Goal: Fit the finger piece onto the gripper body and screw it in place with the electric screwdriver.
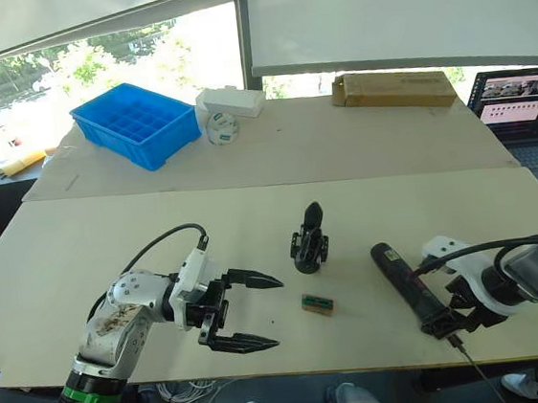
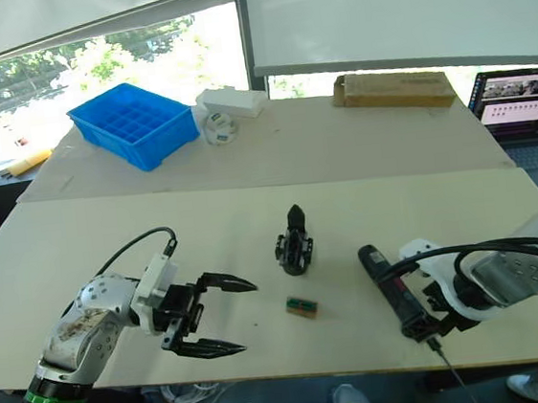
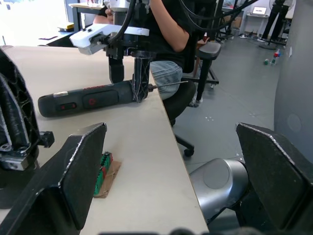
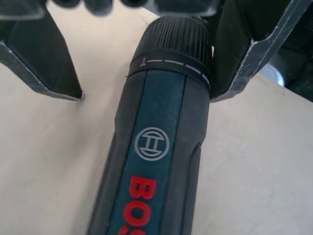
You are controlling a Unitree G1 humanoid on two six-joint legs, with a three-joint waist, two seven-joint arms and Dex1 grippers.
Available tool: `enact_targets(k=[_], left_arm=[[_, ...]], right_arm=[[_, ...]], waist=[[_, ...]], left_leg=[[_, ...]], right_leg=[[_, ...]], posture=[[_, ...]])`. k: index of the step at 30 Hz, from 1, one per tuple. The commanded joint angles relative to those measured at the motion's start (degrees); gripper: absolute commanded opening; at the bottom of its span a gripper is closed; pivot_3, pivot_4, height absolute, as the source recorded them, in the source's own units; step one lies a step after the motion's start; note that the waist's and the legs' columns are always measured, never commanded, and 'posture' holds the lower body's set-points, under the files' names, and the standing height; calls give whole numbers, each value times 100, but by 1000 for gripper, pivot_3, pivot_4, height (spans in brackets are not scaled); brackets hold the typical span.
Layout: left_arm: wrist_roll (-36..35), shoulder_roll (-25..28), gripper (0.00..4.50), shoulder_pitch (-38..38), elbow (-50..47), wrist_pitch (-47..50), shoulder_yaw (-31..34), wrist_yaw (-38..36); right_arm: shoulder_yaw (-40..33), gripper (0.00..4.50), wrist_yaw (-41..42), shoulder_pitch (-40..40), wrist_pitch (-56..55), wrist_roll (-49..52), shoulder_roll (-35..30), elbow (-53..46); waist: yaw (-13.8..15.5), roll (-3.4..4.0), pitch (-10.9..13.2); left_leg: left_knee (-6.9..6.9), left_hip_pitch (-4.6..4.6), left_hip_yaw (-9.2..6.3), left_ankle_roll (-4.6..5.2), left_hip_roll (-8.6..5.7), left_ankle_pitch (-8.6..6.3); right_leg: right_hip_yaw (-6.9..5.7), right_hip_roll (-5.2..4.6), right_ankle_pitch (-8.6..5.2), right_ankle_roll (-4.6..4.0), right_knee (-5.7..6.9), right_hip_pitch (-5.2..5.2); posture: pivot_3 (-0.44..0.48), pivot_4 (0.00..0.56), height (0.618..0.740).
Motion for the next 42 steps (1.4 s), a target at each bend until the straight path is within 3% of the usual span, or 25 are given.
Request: enact_targets(k=[1,10,11,17,20,23,29,34,38,42], left_arm=[[-60,-1,4500,63,-210,-71,26,58],[-44,-70,4500,239,-281,-120,-18,194],[-40,-78,4500,240,-277,-124,-21,202],[-26,-78,4500,219,-229,-152,-12,207],[11,-26,4500,188,-144,-207,30,172],[6,29,4500,163,-76,-237,84,157],[-17,96,4500,119,150,-264,202,121],[150,195,4500,-82,710,-462,299,-41],[419,249,4500,-245,1247,-871,258,-294],[741,160,4500,-396,1676,-1277,175,-291]], right_arm=[[390,4450,-19,-191,54,-249,-54,169],[833,4450,-110,-352,54,-281,105,403],[835,3888,-124,-373,54,-263,147,481],[898,1959,-94,-358,54,-525,156,501],[557,1920,-9,-245,54,-445,46,494],[-313,1919,84,-25,54,-218,17,480],[-3368,1919,-59,1328,54,1328,339,557],[-6077,1919,51,2495,-868,2024,1499,-517],[-6470,1919,269,2754,-1804,2071,2053,-1348],[-6052,1919,493,2682,-2982,1782,2735,-2160]], waist=[[-6,-8,-5],[4,-71,-42],[5,-77,-46],[11,-99,-60],[17,-100,-60],[40,-99,-60],[62,-76,-53],[73,-76,-53],[39,-58,-50],[25,-57,-49]], left_leg=[[0,0,0,0,0,0],[3,-1,-3,1,1,-1],[3,-1,-3,0,2,-1],[3,-1,-4,0,3,-1],[3,-1,-4,0,4,-1],[3,-6,-4,0,4,-1],[2,-17,-2,1,2,0],[1,-15,-6,0,5,1],[1,-10,0,2,2,-1],[-3,-1,2,0,4,-1]], right_leg=[[0,-1,0,0,-1,1],[-2,-8,3,3,-5,4],[-1,-12,2,3,-6,5],[-3,-25,2,1,-6,4],[-4,-26,2,1,-7,5],[-5,-25,2,1,-7,3],[-14,-3,4,1,-1,-5],[-11,5,3,2,2,-2],[0,8,-14,41,0,-2],[4,17,-13,38,-1,-1]], posture=[[0,150,740],[0,150,740],[0,150,740],[0,150,740],[0,150,740],[0,150,740],[0,150,740],[0,150,740],[0,150,740],[0,150,740]])
